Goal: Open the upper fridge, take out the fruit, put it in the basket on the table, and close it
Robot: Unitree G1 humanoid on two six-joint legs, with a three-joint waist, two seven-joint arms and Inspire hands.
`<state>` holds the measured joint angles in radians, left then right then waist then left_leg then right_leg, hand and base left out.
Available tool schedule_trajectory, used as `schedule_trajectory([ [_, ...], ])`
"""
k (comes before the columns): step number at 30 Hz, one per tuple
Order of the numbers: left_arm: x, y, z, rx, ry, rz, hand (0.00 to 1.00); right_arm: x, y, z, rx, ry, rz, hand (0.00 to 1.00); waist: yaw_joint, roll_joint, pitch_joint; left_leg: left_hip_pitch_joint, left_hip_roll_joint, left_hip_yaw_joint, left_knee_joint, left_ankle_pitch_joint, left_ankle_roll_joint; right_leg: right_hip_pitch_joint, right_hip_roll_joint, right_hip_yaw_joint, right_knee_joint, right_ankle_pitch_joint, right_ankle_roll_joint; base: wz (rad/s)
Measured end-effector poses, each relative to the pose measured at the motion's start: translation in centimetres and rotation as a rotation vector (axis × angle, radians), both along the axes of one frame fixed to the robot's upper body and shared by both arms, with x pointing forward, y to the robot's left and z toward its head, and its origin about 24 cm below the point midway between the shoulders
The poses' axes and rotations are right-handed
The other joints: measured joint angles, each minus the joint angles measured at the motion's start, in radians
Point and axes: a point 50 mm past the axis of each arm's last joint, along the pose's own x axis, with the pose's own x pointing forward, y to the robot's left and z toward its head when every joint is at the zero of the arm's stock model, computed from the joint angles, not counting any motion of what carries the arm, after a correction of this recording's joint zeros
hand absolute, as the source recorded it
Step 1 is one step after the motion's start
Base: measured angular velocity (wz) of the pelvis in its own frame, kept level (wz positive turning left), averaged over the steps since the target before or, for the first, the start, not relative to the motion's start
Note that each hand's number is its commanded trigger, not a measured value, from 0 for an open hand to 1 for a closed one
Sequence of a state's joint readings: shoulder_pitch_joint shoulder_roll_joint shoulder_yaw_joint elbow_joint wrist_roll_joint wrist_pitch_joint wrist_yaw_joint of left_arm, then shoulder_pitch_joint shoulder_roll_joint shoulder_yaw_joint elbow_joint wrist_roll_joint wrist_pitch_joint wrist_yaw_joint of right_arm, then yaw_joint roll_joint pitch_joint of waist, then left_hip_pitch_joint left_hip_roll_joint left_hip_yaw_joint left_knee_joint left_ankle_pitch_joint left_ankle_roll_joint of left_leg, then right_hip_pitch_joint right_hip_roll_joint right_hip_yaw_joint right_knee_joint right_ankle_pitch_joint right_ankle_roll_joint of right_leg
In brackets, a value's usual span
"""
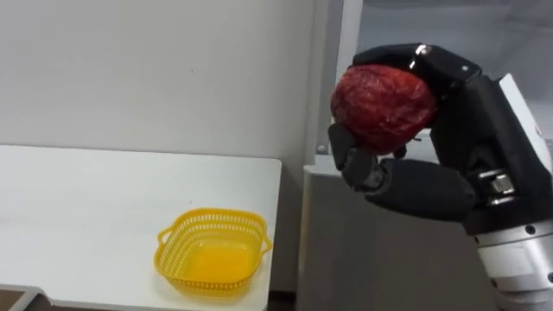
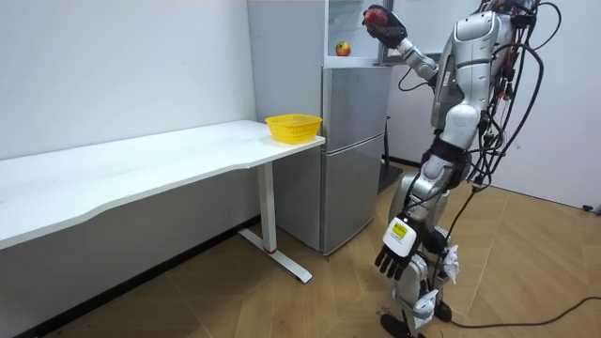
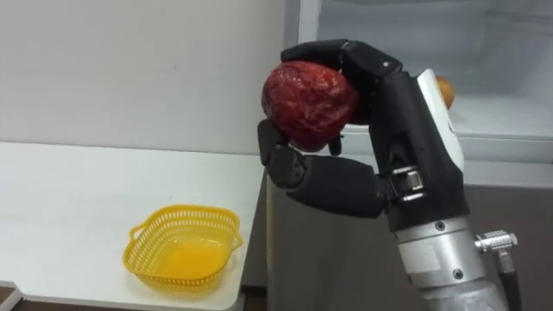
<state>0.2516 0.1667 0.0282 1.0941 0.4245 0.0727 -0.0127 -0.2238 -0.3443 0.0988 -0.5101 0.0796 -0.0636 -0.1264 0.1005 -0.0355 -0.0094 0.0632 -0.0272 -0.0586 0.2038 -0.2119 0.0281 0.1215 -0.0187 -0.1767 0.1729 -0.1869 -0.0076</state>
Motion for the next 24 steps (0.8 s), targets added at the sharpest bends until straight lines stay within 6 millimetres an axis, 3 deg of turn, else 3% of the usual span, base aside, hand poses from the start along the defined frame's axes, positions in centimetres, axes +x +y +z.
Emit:
schedule_trajectory([
  [4,0.6,-0.2,-0.1,-0.014,-0.003,-0.023,0.0,-0.2,0.7,0.0,-0.063,-0.017,0.018,1.0,0.008,-0.008,0.003,0.003,0.001,0.001,-0.002,0.0,-0.001,0.001,0.003,0.015,-0.001,0.001,-0.001,-0.02],
  [7,1.1,-0.3,-0.1,-0.026,0.005,-0.073,0.0,-0.1,1.7,-0.8,-0.121,0.008,0.049,1.0,0.013,-0.021,0.014,0.009,0.002,0.0,0.0,0.001,-0.001,0.005,0.003,0.012,-0.002,0.001,-0.001,0.0],
  [10,1.5,-0.6,-0.2,-0.041,0.005,-0.097,0.0,0.4,2.3,-1.9,-0.161,0.058,0.077,1.0,0.018,-0.038,0.02,0.003,0.001,-0.004,0.001,0.001,-0.001,0.0,0.003,0.011,-0.002,0.001,-0.001,0.0],
  [13,1.9,-0.7,-0.2,-0.057,0.003,-0.101,0.0,1.2,2.4,-3.3,-0.209,0.118,0.067,1.0,0.035,-0.054,0.0213,-0.001,-0.001,-0.012,0.003,0.0,-0.001,0.0,0.002,0.007,-0.003,0.001,-0.001,0.06],
  [16,2.3,-0.6,-0.1,-0.062,-0.005,-0.106,0.0,1.7,2.6,-4.4,-0.281,0.151,0.039,1.0,0.048,-0.056,0.0205,-0.009,-0.003,-0.028,0.002,0.0,0.0,-0.002,0.001,-0.004,-0.003,0.001,-0.001,0.14],
  [18,2.0,-0.3,-0.1,-0.054,0.001,-0.105,0.0,1.9,2.8,-4.9,-0.319,0.166,0.035,1.0,0.057,-0.065,0.0142,-0.014,-0.002,-0.033,0.0,0.0,-0.001,-0.003,0.002,-0.016,-0.004,0.001,-0.001,0.13],
  [21,2.2,-0.3,-0.1,-0.054,-0.003,-0.104,0.0,3.3,2.5,-5.8,-0.366,0.213,0.005,1.0,0.075,-0.071,0.0129,-0.015,-0.003,-0.042,0.004,0.003,-0.004,-0.001,0.0,-0.036,-0.004,0.001,-0.001,0.13],
  [24,2.2,-0.1,0.0,-0.051,-0.004,-0.101,0.0,4.6,2.0,-5.8,-0.383,0.232,-0.019,1.0,0.083,-0.088,0.0208,-0.018,-0.003,-0.057,0.01,0.004,-0.005,-0.002,0.001,-0.053,-0.005,0.001,-0.001,0.13],
])
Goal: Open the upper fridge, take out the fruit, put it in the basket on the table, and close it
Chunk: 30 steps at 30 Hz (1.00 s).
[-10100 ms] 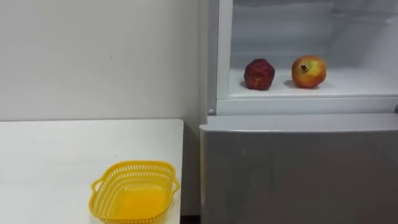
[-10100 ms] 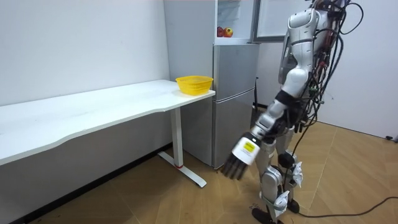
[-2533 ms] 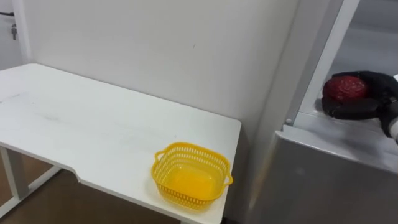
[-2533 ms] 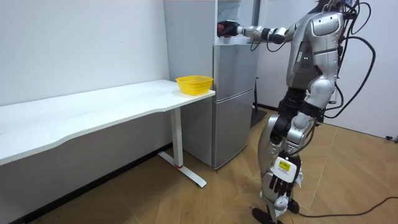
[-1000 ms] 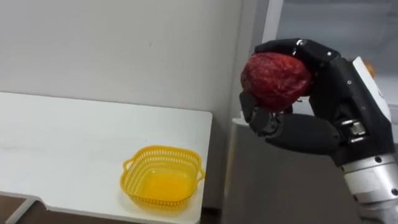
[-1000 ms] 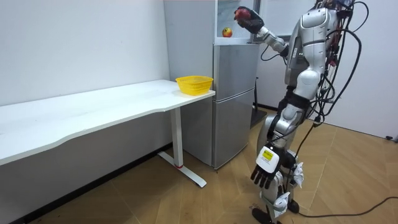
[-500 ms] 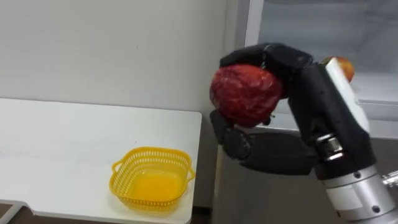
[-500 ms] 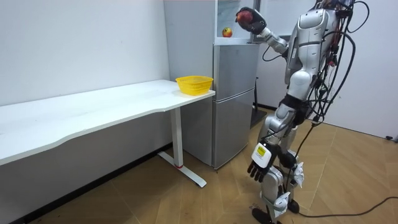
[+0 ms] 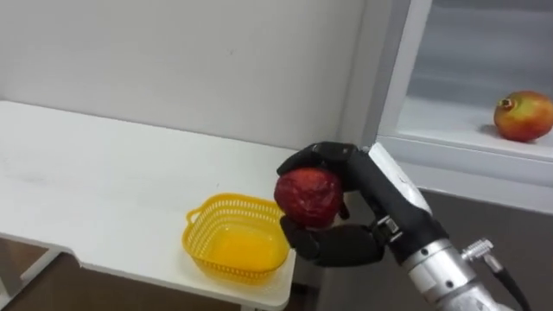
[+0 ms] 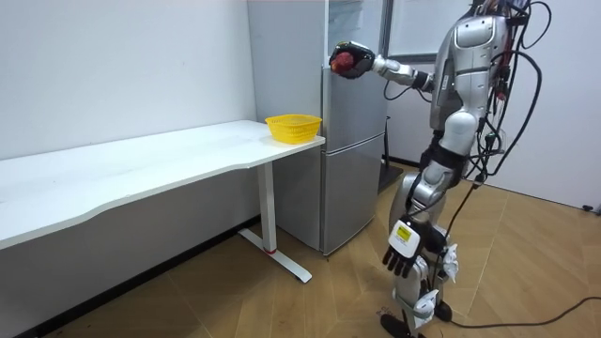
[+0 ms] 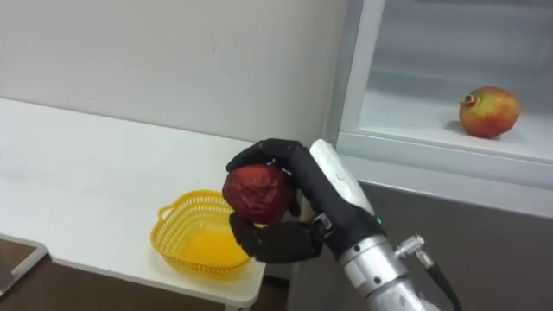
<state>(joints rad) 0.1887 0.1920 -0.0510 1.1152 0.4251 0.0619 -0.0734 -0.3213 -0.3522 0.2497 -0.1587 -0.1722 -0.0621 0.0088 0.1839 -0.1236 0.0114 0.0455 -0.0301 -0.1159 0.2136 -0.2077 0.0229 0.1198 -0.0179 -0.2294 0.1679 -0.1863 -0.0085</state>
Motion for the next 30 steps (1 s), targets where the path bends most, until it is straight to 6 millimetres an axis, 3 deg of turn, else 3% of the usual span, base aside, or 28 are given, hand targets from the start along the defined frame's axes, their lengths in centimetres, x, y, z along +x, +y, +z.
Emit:
schedule_trajectory([
  [2,-0.4,0.1,0.0,-0.002,0.015,0.002,0.0,0.7,0.0,0.2,-0.004,0.002,-0.006,1.0,0.017,-0.012,0.0038,-0.002,0.001,-0.007,0.002,0.0,0.0,-0.001,0.002,-0.002,0.0,0.0,0.0,0.04],
  [7,-0.4,1.0,0.3,0.011,0.021,-0.006,0.0,3.0,-1.0,-0.6,-0.036,0.066,-0.067,1.0,0.035,-0.056,0.0019,-0.022,-0.003,-0.042,0.017,0.0,-0.001,0.0,0.001,-0.025,0.0,0.0,0.0,0.21],
  [11,-0.5,1.6,0.4,0.025,0.022,-0.001,0.0,3.5,-1.5,-0.5,-0.046,0.075,-0.089,1.0,0.042,-0.067,0.0011,-0.04,-0.015,-0.08,0.029,0.0,-0.002,0.0,-0.004,-0.05,0.0,0.0,0.0,0.29],
  [14,-0.9,1.8,0.5,0.033,0.024,0.016,0.0,3.8,-1.8,-0.1,-0.06,0.066,-0.098,1.0,0.061,-0.069,0.0011,-0.041,-0.018,-0.082,0.028,0.0,-0.001,0.0,-0.007,-0.053,0.0,0.0,0.001,0.04],
  [16,-1.3,2.2,0.7,0.051,0.037,0.006,0.0,4.4,-2.4,-0.4,-0.074,0.085,-0.124,1.0,0.07,-0.076,0.0013,-0.045,-0.019,-0.087,0.026,0.0,-0.001,0.006,-0.009,-0.077,0.001,-0.001,0.001,0.1],
  [19,-1.4,2.7,0.8,0.061,0.041,0.018,0.0,5.0,-3.2,-0.8,-0.094,0.116,-0.159,1.0,0.077,-0.09,0.0011,-0.053,-0.02,-0.092,0.035,0.0,-0.001,0.003,-0.008,-0.075,0.001,-0.001,0.001,0.12],
  [30,-1.2,3.0,1.0,0.067,0.046,0.02,0.0,5.7,-4.6,-1.7,-0.1,0.177,-0.227,1.0,0.094,-0.095,0.0,-0.061,-0.024,-0.109,0.043,0.0,-0.001,0.003,-0.009,-0.076,0.001,-0.001,0.001,0.03],
])
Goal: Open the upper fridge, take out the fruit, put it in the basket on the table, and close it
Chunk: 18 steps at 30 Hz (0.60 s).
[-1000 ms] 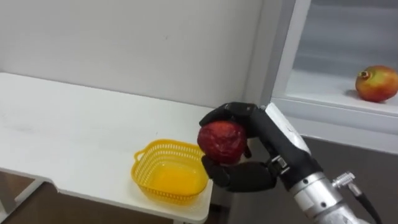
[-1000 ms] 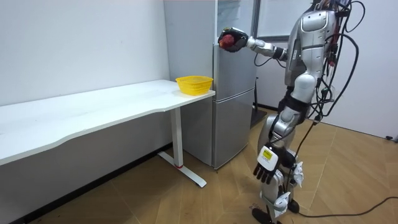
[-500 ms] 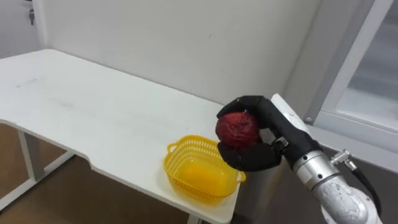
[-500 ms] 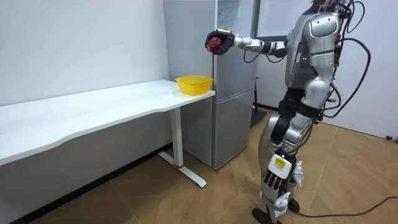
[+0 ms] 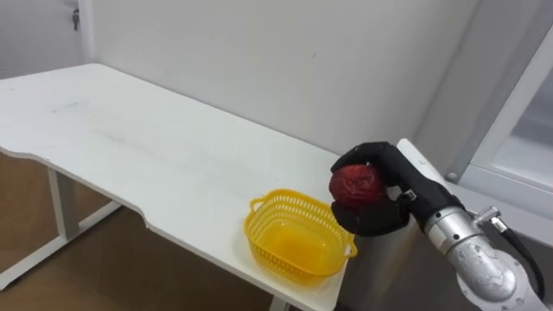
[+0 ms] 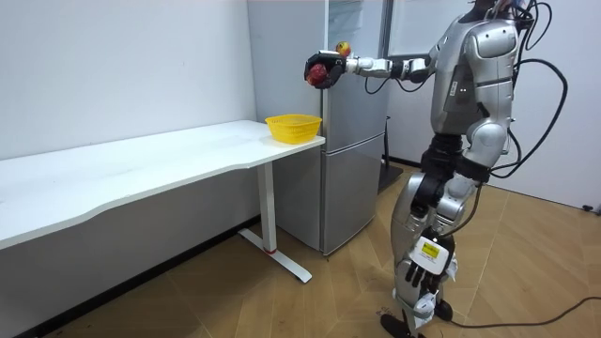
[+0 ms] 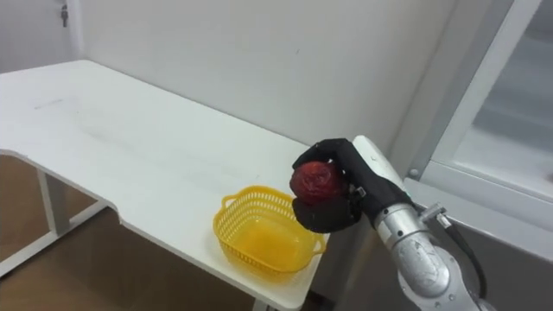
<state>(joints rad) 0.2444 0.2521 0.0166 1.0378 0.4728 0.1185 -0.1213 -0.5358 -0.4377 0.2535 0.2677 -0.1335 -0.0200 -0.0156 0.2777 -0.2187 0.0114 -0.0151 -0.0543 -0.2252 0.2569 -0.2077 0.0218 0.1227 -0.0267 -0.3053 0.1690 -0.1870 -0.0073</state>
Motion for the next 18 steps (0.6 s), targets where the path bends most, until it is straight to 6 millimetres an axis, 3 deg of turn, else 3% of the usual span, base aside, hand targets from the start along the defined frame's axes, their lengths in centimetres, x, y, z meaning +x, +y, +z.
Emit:
schedule_trajectory([
  [5,-0.2,0.2,0.0,0.019,0.008,0.005,0.0,0.1,0.1,-0.4,0.041,0.02,-0.002,1.0,0.008,-0.006,0.0059,0.004,-0.003,-0.006,0.001,0.0,0.0,0.003,-0.002,0.0,0.0,-0.003,0.004,0.03],
  [9,-0.3,0.3,0.0,0.033,0.008,0.007,0.0,0.3,0.0,-2.2,0.017,0.104,-0.012,1.0,0.018,-0.02,0.0125,-0.003,-0.005,-0.009,0.002,0.0,0.0,0.001,-0.003,-0.007,0.0,-0.003,0.004,0.01],
  [12,-0.3,0.3,0.1,0.037,0.008,0.008,0.0,0.4,-0.4,-3.1,0.024,0.154,-0.029,1.0,0.025,-0.028,0.0081,-0.017,-0.01,-0.018,0.006,0.0,0.001,-0.007,-0.006,-0.027,0.0,-0.003,0.004,0.08],
  [18,-0.4,0.4,0.1,0.051,0.014,0.011,0.0,0.5,-0.7,-3.8,0.031,0.191,-0.035,1.0,0.03,-0.029,0.0077,-0.024,-0.011,-0.028,0.018,0.0,0.001,-0.01,-0.006,-0.027,-0.001,-0.003,0.004,0.08],
])
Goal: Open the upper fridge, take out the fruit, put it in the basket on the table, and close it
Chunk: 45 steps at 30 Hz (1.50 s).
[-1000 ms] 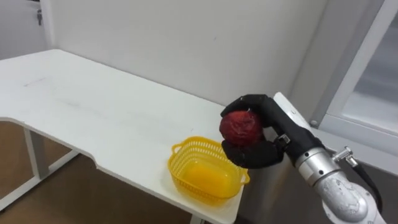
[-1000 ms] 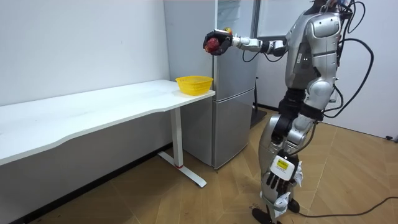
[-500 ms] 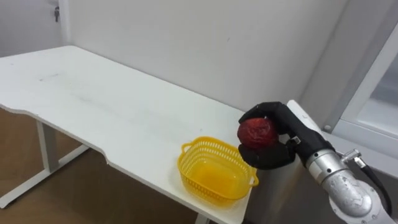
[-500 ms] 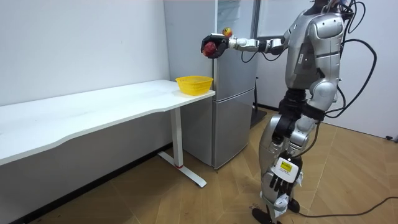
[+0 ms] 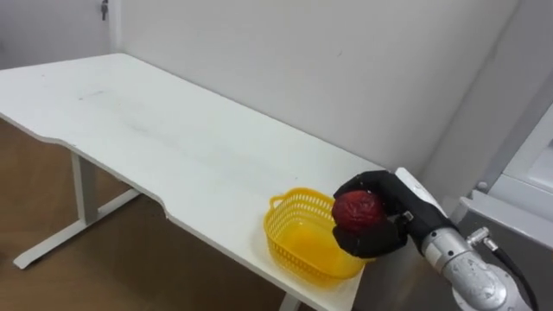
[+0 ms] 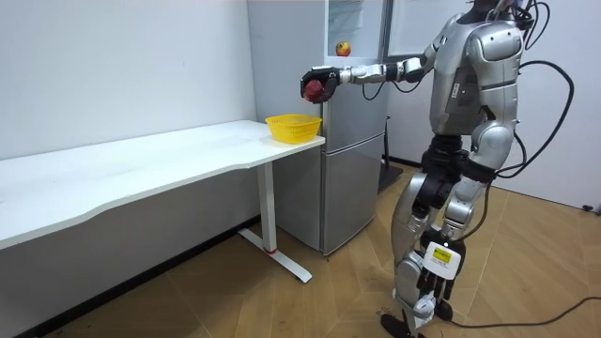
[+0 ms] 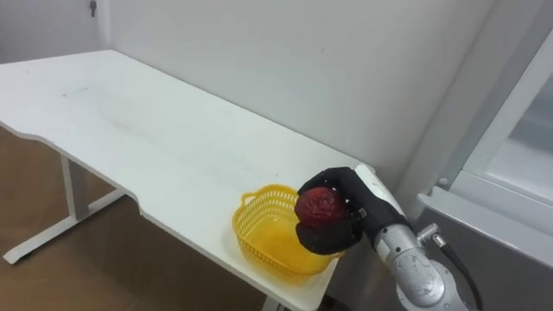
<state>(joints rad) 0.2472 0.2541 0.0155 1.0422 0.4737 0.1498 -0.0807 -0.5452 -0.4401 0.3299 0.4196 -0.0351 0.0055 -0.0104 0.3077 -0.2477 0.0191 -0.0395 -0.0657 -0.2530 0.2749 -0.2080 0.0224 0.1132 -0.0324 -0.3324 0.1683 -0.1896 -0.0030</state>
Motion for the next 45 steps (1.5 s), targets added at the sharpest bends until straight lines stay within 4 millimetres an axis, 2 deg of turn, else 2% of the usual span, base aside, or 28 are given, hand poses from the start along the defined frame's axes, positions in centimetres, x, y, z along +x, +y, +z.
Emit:
schedule_trajectory([
  [6,-0.1,0.1,0.0,0.017,0.002,0.004,0.0,0.0,-0.5,-0.8,-0.01,0.041,-0.012,1.0,0.002,-0.001,0.002,-0.004,0.0,-0.005,-0.005,0.0,0.0,-0.002,0.0,-0.002,0.0,0.0,0.0,0.01],
  [12,0.1,0.2,0.1,0.019,0.001,0.001,0.0,0.1,-0.8,-1.2,-0.009,0.06,-0.024,1.0,0.004,-0.018,0.0025,-0.021,0.0,-0.004,-0.003,0.0,0.0,-0.011,-0.001,-0.024,0.001,0.0,0.0,0.03],
  [13,0.0,0.2,0.1,0.018,0.002,0.0,0.0,0.3,-0.7,-1.2,-0.008,0.065,-0.025,1.0,0.009,-0.019,0.0075,-0.024,0.0,-0.003,0.0,0.0,-0.001,-0.014,0.0,-0.025,0.001,0.0,0.0,0.0],
  [19,0.4,0.3,0.1,0.004,0.008,-0.02,0.0,0.4,-1.1,-2.4,-0.022,0.127,-0.042,1.0,0.031,-0.028,0.0083,-0.047,-0.001,0.0,0.001,0.0,-0.001,-0.038,-0.001,-0.031,0.001,0.0,0.0,-0.02],
  [21,0.3,0.3,0.1,-0.005,0.016,-0.019,0.0,0.4,-1.1,-2.5,-0.023,0.132,-0.046,1.0,0.035,-0.032,0.0063,-0.054,-0.001,0.0,0.002,0.0,-0.001,-0.047,-0.001,-0.031,0.0,0.0,0.0,0.0],
  [24,0.2,0.2,0.1,-0.021,0.032,-0.016,0.0,0.4,-1.2,-2.5,-0.025,0.138,-0.052,1.0,0.044,-0.027,0.011,-0.054,0.0,0.0,0.009,0.0,0.0,-0.047,-0.001,-0.028,0.0,0.0,0.0,0.01],
  [25,0.2,0.2,0.1,-0.024,0.034,-0.015,0.0,0.4,-1.2,-2.5,-0.026,0.139,-0.053,0.78,0.045,-0.025,0.0119,-0.055,0.0,0.0,0.009,0.0,0.0,-0.047,-0.001,-0.027,0.0,0.0,0.0,0.03],
  [27,0.2,0.1,0.1,-0.03,0.032,-0.016,0.0,0.5,-1.2,-2.4,-0.025,0.135,-0.051,0.07,0.046,-0.023,0.0137,-0.055,0.001,0.0,0.009,0.0,0.0,-0.047,-0.001,-0.027,0.0,0.0,0.0,0.0],
  [28,0.3,0.1,0.1,-0.031,0.03,-0.016,0.0,0.6,-1.1,-2.2,-0.028,0.128,-0.05,0.0,0.045,-0.021,0.0151,-0.055,0.001,0.0,0.009,0.0,0.0,-0.048,-0.002,-0.027,0.0,0.0,0.0,0.0],
  [36,0.6,0.2,0.1,-0.011,0.014,-0.019,0.0,0.7,-0.9,-1.8,-0.021,0.111,-0.042,0.0,0.045,-0.018,0.0145,-0.055,0.001,0.001,0.008,0.0,0.0,-0.048,-0.002,-0.016,0.0,0.0,0.0,0.0],
  [42,0.5,0.2,0.1,0.005,0.007,-0.019,0.0,0.7,-0.4,-1.0,-0.012,0.066,-0.035,0.0,0.05,-0.017,0.0087,-0.052,0.001,0.001,0.009,0.0,0.0,-0.045,-0.001,-0.019,0.001,0.0,0.0,0.0],
  [45,0.3,0.2,0.1,0.006,0.013,-0.018,0.0,0.7,-0.4,-1.0,-0.012,0.067,-0.039,0.0,0.053,-0.017,0.0085,-0.048,0.001,0.0,0.009,0.0,0.0,-0.04,-0.002,-0.026,0.0,0.0,0.0,0.0],
])
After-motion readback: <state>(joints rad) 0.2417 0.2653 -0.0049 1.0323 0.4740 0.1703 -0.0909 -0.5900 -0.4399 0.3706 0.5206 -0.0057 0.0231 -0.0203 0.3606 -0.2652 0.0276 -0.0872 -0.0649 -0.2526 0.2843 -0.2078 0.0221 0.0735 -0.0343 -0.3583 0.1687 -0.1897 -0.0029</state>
